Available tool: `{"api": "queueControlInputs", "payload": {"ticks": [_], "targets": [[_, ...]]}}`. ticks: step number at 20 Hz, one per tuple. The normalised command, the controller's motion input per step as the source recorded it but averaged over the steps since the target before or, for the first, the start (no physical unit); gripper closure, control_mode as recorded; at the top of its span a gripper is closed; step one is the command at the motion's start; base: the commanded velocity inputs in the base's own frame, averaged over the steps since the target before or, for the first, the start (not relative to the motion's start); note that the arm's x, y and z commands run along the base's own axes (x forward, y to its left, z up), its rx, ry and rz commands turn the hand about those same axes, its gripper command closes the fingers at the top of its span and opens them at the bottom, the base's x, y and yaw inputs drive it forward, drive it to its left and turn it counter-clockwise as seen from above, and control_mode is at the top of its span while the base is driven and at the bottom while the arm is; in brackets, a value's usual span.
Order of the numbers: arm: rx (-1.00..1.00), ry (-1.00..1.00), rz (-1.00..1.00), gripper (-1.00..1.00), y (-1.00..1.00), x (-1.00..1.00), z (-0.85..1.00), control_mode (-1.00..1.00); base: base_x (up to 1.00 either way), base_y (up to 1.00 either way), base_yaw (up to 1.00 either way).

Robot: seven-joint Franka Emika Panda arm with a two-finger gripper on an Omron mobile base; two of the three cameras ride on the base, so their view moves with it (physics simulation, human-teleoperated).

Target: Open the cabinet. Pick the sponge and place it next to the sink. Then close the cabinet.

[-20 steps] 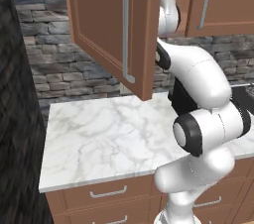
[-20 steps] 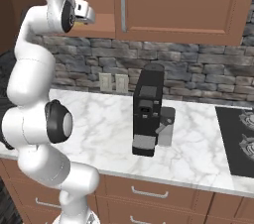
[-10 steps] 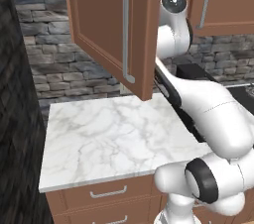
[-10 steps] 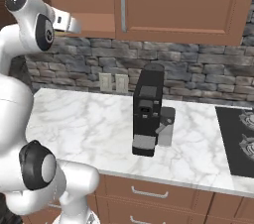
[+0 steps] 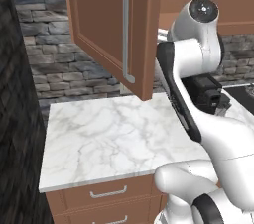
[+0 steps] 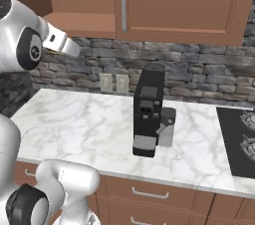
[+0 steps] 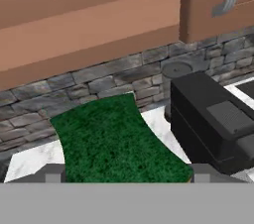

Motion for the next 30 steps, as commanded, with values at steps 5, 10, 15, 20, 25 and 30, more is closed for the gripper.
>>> {"api": "queueControlInputs", "payload": {"ticks": [5,10,15,20,25,30], "targets": [[0.13,0.25,-0.09,1.0,-0.34,-1.0,-0.13,-1.0,0.0,0.0,0.0],[0.03,0.14,-0.04,1.0,-0.05,-0.86,-0.23,-1.0,0.0,0.0,0.0],[0.0,0.07,0.0,1.0,0.0,-0.22,-0.12,-1.0,0.0,0.0,0.0],[0.0,0.01,0.0,1.0,0.01,0.0,0.0,1.0,-0.51,0.0,-0.04],[0.0,0.0,0.0,1.0,0.0,0.0,0.0,1.0,-0.99,-0.1,-0.24],[0.0,0.0,0.0,1.0,0.0,0.0,0.0,1.0,-0.64,-0.27,-0.64]]}}
